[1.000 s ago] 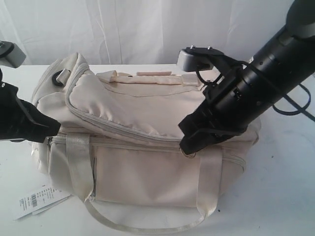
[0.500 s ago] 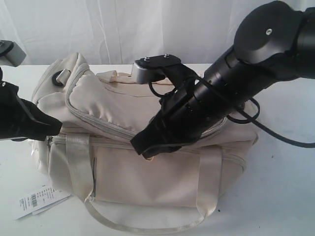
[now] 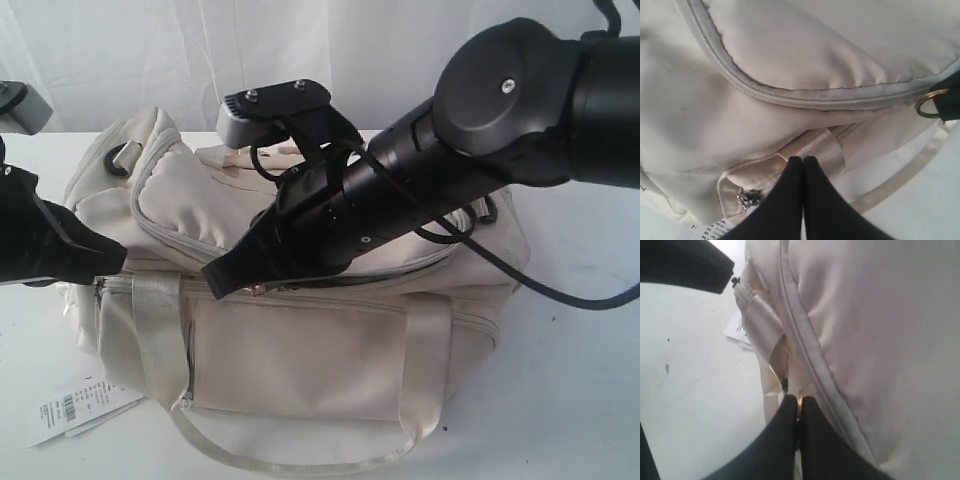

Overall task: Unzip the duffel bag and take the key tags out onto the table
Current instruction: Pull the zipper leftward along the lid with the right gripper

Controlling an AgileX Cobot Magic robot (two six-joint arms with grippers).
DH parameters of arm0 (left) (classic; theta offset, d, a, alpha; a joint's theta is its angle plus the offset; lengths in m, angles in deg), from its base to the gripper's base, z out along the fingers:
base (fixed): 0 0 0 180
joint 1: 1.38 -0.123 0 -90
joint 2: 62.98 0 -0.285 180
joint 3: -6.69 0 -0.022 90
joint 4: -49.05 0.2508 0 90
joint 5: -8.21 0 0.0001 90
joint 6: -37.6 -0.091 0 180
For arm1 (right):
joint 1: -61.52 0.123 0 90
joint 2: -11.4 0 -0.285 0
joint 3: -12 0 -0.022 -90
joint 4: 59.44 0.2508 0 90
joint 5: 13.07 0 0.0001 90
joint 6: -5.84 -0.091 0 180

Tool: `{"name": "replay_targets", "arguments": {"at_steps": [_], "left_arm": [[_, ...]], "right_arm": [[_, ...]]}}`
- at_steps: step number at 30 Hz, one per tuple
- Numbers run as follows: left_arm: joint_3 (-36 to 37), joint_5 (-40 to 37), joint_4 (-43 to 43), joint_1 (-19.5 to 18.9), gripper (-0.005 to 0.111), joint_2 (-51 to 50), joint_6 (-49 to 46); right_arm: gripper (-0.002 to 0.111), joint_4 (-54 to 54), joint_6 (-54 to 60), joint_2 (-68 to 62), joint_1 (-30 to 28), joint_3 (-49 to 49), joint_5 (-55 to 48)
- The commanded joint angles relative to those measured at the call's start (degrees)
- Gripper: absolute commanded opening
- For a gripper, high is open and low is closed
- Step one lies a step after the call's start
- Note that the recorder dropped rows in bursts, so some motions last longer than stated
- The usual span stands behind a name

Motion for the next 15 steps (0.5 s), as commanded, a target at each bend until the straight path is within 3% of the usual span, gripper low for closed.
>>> {"name": "replay_targets", "arguments": {"at_steps": [1, 15], "left_arm": [[0.14, -0.89, -2.13, 0.17, 0.000, 0.33, -0.11], [-2.26, -4.33, -2.20, 0.17, 0.000, 0.33, -1.45]], "right_arm": [[0.000, 1.71, 0.73, -0.24, 1.23, 0.66, 2.77], [0.000, 4.99, 1.32, -7.59, 1.76, 7.63, 1.62]]}}
